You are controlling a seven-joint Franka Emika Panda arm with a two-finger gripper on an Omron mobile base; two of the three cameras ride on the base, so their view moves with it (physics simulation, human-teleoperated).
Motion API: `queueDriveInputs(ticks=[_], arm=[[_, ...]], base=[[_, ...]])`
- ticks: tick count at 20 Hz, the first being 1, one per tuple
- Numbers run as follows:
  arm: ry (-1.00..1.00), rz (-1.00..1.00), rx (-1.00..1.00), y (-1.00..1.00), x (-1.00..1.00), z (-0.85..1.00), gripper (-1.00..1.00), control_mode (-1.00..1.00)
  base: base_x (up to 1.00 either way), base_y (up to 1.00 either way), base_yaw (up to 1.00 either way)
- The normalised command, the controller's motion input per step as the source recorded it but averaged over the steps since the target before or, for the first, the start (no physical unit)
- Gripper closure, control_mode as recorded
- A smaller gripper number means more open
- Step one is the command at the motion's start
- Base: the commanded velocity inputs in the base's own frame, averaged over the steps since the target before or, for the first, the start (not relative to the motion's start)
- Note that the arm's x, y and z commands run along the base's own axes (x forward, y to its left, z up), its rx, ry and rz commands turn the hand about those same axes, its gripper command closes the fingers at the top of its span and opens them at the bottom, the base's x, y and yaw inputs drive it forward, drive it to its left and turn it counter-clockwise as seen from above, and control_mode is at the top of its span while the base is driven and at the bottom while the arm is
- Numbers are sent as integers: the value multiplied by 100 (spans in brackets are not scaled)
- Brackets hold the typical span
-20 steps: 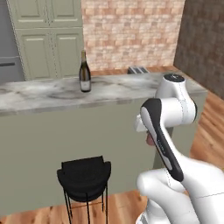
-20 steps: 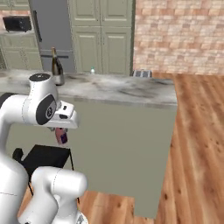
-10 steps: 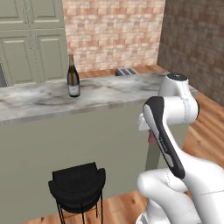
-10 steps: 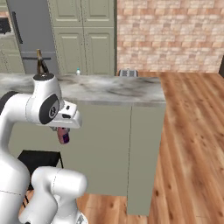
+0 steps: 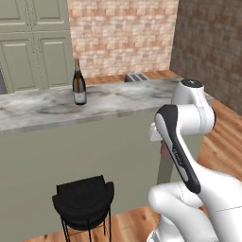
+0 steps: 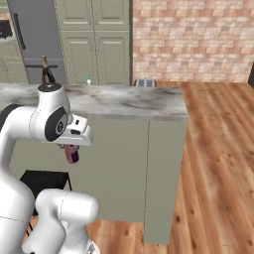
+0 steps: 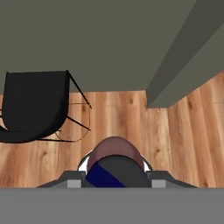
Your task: Place the drinks on the dining counter in a tight cluster.
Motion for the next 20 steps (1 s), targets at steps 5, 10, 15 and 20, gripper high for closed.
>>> queueDriveInputs(ticks=[5, 10, 15, 20], arm=[[0, 0, 0, 2, 0, 4, 100, -100], [-1, 7, 0, -1, 0, 48, 100, -100], [-16, 14, 2, -5, -8, 61, 100, -100], [-38, 8, 3, 6, 1, 29, 100, -100]], base=[[0, 0, 0], [0, 0, 0], [0, 0, 0], [0, 0, 0]])
